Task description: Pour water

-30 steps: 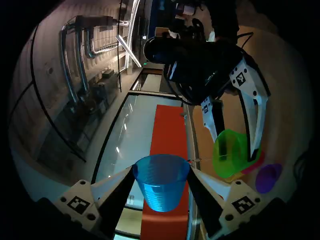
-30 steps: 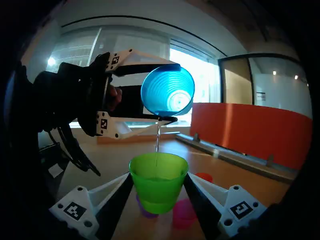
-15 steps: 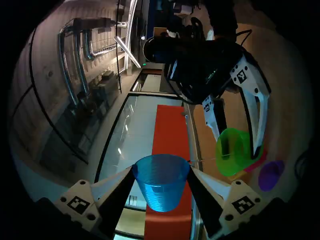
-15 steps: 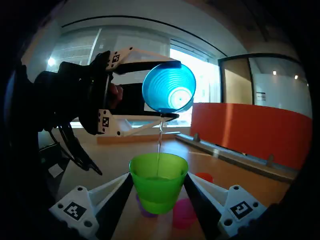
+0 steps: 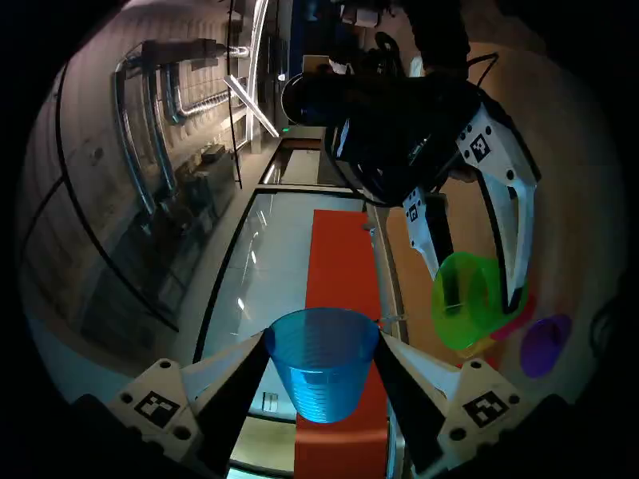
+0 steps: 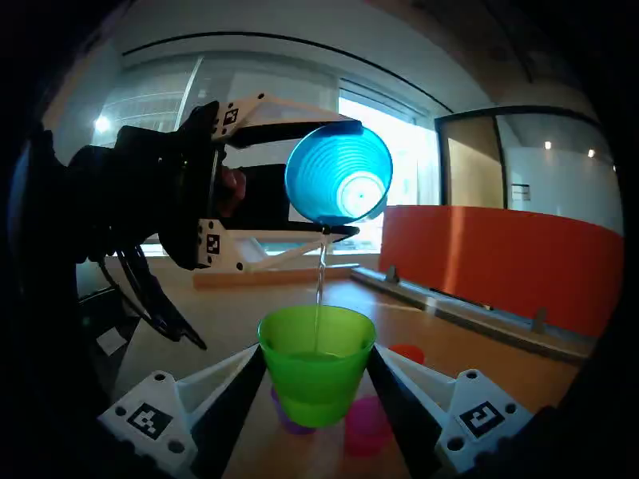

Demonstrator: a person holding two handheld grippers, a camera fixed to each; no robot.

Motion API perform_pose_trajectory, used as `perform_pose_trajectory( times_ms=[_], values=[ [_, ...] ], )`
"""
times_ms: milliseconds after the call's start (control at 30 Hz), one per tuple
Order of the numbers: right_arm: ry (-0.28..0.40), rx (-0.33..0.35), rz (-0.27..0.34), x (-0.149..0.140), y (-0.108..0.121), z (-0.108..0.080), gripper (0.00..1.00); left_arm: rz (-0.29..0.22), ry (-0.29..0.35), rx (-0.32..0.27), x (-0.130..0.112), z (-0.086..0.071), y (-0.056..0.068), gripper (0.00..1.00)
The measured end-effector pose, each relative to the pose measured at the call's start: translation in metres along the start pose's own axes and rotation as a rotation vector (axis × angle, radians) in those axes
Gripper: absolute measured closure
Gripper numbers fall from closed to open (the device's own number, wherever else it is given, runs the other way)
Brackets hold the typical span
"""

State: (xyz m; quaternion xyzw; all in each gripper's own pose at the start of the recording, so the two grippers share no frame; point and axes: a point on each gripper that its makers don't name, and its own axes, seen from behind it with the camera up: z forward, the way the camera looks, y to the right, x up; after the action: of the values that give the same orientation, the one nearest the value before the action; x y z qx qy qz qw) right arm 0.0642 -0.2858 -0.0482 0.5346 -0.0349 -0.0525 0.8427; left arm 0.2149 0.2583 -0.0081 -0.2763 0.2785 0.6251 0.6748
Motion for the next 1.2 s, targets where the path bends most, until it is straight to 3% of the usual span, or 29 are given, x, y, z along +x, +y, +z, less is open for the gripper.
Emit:
perform_pose_trajectory(
  times_ms=[1200],
  values=[
    [0.014,-0.006,-0.003,0.0053,0.0054,-0.0017,0.12,0.085,0.016,0.007,0.009,0.0077,-0.0025,0.13]
  ],
)
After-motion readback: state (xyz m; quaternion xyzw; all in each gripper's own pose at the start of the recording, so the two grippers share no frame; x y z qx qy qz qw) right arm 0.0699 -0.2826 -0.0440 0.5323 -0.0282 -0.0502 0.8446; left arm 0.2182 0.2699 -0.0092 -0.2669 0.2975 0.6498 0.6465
